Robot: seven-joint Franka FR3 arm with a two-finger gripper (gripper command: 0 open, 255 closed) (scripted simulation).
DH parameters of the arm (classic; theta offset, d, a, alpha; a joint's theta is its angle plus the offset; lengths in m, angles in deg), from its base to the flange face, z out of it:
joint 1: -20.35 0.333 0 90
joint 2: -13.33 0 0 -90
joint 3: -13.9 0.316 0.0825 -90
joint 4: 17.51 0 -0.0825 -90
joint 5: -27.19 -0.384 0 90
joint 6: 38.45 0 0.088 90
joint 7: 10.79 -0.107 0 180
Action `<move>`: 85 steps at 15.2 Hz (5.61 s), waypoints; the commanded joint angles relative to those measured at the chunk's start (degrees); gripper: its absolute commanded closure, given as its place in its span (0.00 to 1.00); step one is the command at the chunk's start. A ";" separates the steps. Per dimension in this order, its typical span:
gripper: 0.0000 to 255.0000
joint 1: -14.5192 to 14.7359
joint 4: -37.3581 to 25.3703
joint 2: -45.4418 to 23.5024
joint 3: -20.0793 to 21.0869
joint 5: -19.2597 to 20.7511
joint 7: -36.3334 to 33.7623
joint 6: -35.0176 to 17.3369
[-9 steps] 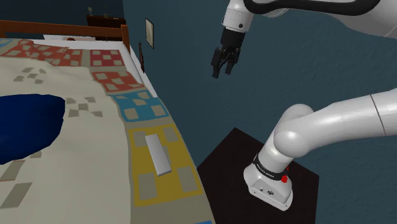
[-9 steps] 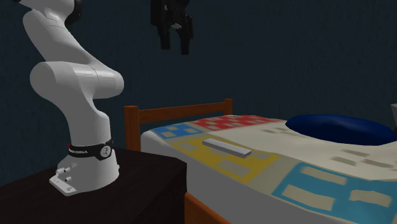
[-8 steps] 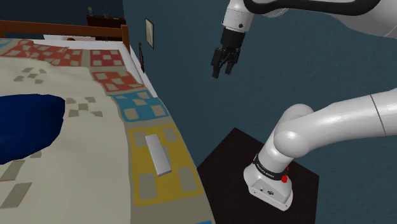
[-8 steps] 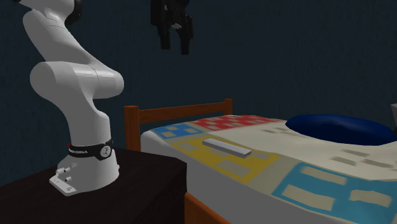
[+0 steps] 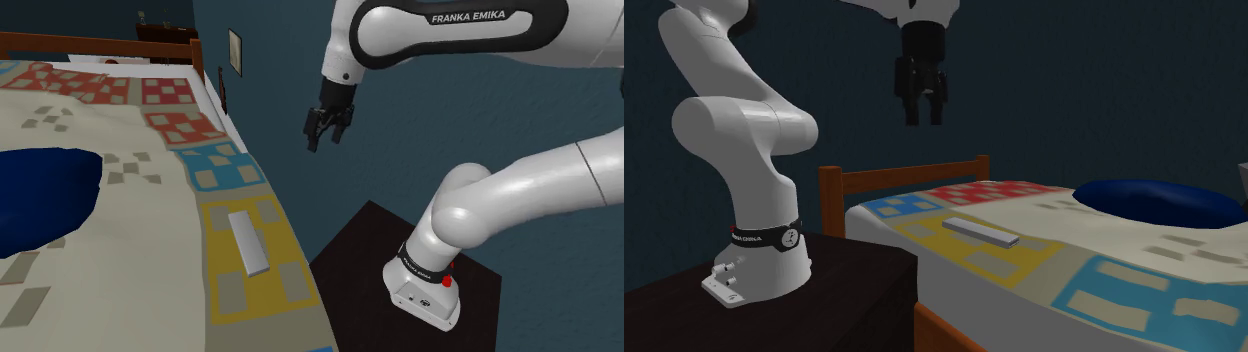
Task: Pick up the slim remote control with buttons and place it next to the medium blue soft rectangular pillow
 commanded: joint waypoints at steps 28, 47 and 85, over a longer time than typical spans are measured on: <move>0.00 2.12 -3.15 -47.60 21.77 13.00 -40.36 -43.81; 1.00 2.42 -3.12 -48.94 21.30 14.33 -41.31 -45.00; 1.00 2.06 -18.89 -33.96 23.45 3.30 -35.41 -16.20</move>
